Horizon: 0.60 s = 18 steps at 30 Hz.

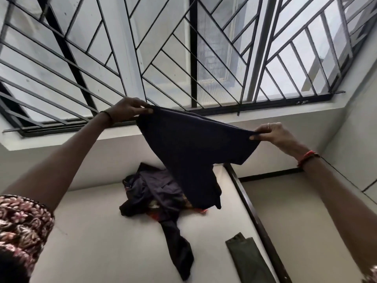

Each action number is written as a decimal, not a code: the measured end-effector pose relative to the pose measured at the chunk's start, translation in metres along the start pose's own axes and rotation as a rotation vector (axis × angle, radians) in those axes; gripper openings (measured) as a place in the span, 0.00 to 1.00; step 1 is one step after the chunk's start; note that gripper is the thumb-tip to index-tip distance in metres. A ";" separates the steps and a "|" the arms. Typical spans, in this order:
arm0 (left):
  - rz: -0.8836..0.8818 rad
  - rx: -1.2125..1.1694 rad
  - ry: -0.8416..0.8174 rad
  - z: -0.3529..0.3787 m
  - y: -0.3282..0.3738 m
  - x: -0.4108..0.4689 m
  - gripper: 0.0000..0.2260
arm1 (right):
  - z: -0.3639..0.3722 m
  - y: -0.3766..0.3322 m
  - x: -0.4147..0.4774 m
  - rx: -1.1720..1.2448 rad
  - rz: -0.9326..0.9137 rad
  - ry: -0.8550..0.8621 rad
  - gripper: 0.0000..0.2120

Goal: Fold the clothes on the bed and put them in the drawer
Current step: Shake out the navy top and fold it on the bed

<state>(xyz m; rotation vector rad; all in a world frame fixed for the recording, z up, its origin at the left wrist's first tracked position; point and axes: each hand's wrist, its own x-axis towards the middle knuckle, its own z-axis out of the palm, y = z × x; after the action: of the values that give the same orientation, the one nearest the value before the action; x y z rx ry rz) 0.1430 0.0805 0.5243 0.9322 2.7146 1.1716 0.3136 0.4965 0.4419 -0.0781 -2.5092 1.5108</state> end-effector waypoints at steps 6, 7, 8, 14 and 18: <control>-0.197 -0.320 -0.103 0.028 -0.004 -0.011 0.03 | -0.002 0.011 -0.014 0.202 0.256 -0.082 0.07; -0.223 -0.397 -0.111 0.031 -0.003 -0.013 0.05 | -0.003 0.012 -0.016 0.309 0.304 -0.116 0.09; -0.245 -0.460 -0.114 0.034 -0.004 -0.016 0.05 | -0.002 0.013 -0.016 0.419 0.340 -0.159 0.11; -0.371 -0.597 -0.199 0.031 -0.011 -0.039 0.05 | 0.023 0.024 -0.013 0.691 0.407 -0.333 0.17; -0.388 -0.693 -0.170 0.030 -0.029 -0.059 0.06 | 0.042 0.029 -0.017 0.752 0.413 -0.340 0.19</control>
<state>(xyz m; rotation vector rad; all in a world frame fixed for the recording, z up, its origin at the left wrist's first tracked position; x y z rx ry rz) 0.1843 0.0521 0.4718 0.3657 1.9784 1.6582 0.3197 0.4710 0.3952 -0.2454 -2.0311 2.7383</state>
